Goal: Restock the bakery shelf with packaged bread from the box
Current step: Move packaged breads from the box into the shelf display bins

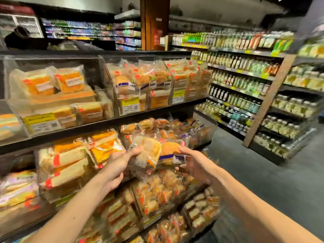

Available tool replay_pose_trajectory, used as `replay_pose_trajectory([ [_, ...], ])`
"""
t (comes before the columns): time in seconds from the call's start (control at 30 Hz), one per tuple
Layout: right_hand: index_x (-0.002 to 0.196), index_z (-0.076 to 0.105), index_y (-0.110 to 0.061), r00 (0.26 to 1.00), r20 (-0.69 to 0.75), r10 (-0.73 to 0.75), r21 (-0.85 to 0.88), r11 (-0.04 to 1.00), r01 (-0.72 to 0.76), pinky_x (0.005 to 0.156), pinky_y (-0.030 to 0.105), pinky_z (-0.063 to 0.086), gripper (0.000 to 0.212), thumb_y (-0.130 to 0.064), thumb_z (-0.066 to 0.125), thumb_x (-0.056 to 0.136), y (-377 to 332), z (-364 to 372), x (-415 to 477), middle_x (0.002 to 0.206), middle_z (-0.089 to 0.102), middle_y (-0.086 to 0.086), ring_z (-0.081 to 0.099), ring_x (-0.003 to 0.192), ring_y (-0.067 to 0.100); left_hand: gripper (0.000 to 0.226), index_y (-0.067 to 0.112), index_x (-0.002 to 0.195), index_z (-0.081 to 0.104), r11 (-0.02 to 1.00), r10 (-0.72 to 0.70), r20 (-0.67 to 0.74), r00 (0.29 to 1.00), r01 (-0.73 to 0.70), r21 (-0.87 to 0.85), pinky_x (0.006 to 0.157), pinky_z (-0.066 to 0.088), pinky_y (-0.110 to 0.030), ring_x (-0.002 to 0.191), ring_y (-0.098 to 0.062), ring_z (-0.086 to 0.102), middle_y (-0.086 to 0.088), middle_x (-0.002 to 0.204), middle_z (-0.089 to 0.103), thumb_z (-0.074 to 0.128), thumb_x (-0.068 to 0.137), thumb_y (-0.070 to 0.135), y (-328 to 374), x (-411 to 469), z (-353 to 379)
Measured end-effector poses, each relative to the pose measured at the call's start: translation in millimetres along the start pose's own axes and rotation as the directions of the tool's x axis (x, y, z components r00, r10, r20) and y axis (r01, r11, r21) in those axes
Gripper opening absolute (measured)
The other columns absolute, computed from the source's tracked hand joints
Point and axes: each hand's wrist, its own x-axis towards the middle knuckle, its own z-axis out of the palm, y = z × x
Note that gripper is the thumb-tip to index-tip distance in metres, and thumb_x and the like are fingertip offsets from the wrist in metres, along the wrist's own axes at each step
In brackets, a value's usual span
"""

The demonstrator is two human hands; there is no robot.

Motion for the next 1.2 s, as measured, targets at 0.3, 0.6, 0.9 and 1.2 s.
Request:
replay_pose_trajectory([
  [0.3, 0.109, 0.065, -0.008, 0.987, -0.162, -0.008, -0.015, 1.000, 0.006, 0.063, 0.033, 0.056, 0.024, -0.020, 0.072, 0.089, -55.8, -82.7, 90.8, 0.092, 0.073, 0.010, 0.064, 0.066, 0.020, 0.030, 0.006, 0.100, 0.075, 0.998, -0.032, 0.120, 0.992, 0.026, 0.049, 0.094, 0.037, -0.034, 0.066, -0.010, 0.072, -0.005, 0.084, 0.077, 0.076, 0.080, 0.029, 24.0, 117.5, 65.6],
  [0.6, 0.120, 0.047, -0.011, 0.825, -0.502, -0.259, -0.414, 0.909, 0.033, 0.066, 0.032, 0.049, 0.052, -0.030, 0.079, 0.084, -91.7, -186.6, 182.4, 0.100, 0.064, 0.005, 0.059, 0.074, 0.015, 0.018, 0.006, 0.095, 0.075, 0.998, -0.002, 0.036, 0.999, 0.000, 0.069, 0.061, 0.052, -0.021, 0.066, -0.012, 0.072, -0.013, 0.090, 0.076, 0.072, 0.085, 0.021, 37.2, 185.6, 116.4],
  [0.9, 0.140, 0.036, -0.006, 0.941, -0.258, -0.217, -0.729, 0.683, -0.043, 0.096, 0.040, 0.047, 0.071, -0.040, 0.071, 0.088, -88.4, -219.8, 295.9, 0.130, 0.058, 0.011, 0.056, 0.118, 0.030, 0.018, 0.002, 0.100, 0.072, 0.999, -0.024, -0.194, 0.981, 0.016, -0.045, 0.061, 0.058, -0.023, 0.071, -0.016, 0.073, -0.016, 0.091, 0.076, 0.067, 0.088, 0.015, 31.6, 206.1, 165.0],
  [1.2, 0.117, 0.047, -0.019, 0.990, 0.001, -0.140, -0.911, 0.407, 0.059, 0.092, 0.047, 0.052, 0.039, -0.048, 0.058, 0.094, -62.9, -220.8, 324.7, 0.113, 0.065, 0.004, 0.064, 0.103, 0.025, 0.020, 0.009, 0.101, 0.071, 0.993, -0.066, -0.295, 0.953, 0.032, -0.118, 0.070, 0.052, -0.029, 0.082, -0.019, 0.072, -0.013, 0.098, 0.076, 0.066, 0.087, 0.022, 16.5, 193.0, 178.6],
])
